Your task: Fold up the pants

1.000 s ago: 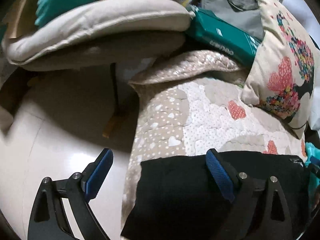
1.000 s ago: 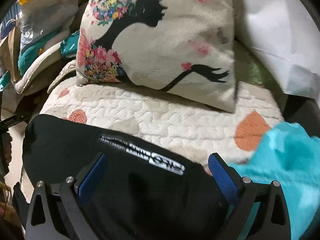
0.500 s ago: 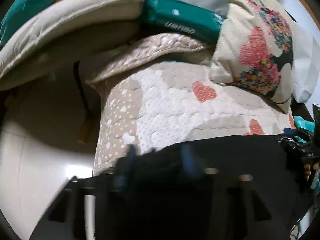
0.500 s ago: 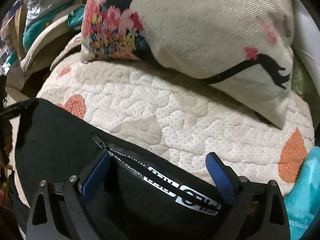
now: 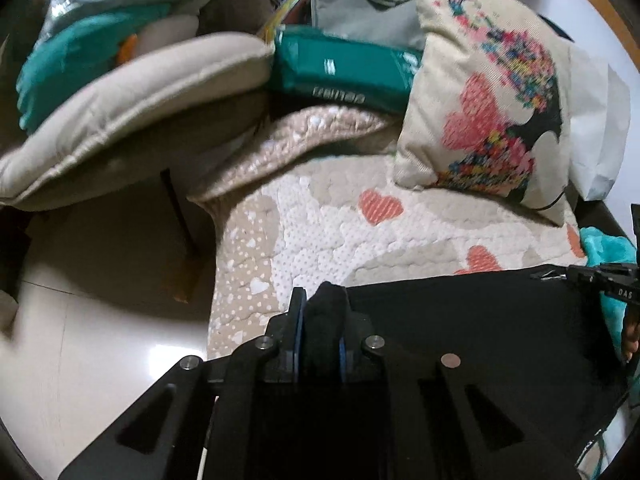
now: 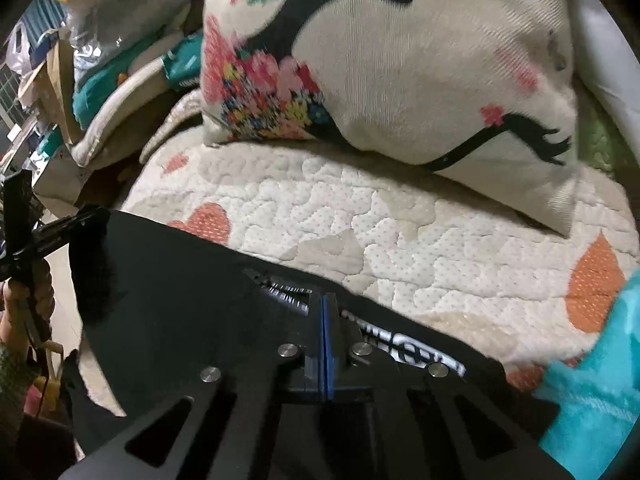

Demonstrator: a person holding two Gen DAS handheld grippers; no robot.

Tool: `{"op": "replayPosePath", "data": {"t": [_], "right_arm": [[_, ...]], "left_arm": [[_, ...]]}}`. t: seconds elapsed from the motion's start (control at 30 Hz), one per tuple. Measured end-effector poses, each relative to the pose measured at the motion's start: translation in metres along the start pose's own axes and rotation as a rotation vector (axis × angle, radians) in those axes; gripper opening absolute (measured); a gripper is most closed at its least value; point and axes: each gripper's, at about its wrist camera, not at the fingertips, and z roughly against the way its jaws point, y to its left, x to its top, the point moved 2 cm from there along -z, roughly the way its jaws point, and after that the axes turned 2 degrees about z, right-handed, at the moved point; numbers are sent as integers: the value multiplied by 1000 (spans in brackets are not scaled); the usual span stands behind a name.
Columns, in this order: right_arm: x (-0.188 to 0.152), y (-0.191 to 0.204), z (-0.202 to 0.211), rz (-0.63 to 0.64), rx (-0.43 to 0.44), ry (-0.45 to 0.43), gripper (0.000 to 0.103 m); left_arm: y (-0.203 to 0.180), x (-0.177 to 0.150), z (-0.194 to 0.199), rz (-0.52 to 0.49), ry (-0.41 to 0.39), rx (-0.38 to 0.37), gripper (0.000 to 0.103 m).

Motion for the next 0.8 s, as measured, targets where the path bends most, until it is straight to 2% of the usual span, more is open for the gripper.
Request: {"op": "replayPosePath", "data": {"t": [0.13, 0.17, 0.2, 0.27, 0.37, 0.47, 0.57, 0.63, 0.7, 0.73, 0.77, 0.8], "right_arm": [[-4, 3, 20, 11, -80, -21, 3], [-4, -3, 23, 8, -87, -12, 14], [-4, -5, 23, 8, -89, 2, 47], [-4, -10, 21, 28, -100, 14, 90], [1, -13, 5, 88, -134, 49, 88], [8, -21, -24, 130, -147, 103, 82], [16, -25, -48, 153, -85, 137, 82], [17, -22, -56, 190, -82, 127, 86], [15, -20, -55, 210, -78, 115, 83], [13, -20, -53, 208, -67, 114, 78], [10, -19, -48, 206, -50, 110, 62], [8, -18, -44, 202, -25, 109, 36]], "left_arm": [[-6, 0, 22, -11, -27, 14, 13], [-7, 0, 27, -12, -33, 20, 13], [-6, -1, 28, -9, -35, 24, 13], [-4, -2, 27, -2, -30, 39, 13], [6, -3, 16, 15, -10, 50, 13], [12, -4, 3, 32, 5, 50, 13], [14, -5, -10, 28, 22, 60, 13], [15, -7, -17, 26, 34, 68, 13], [16, -8, -21, 30, 44, 71, 13], [17, -9, -23, 31, 47, 73, 13], [16, -11, -23, 31, 51, 80, 13], [16, -12, -23, 29, 51, 86, 13]]}}
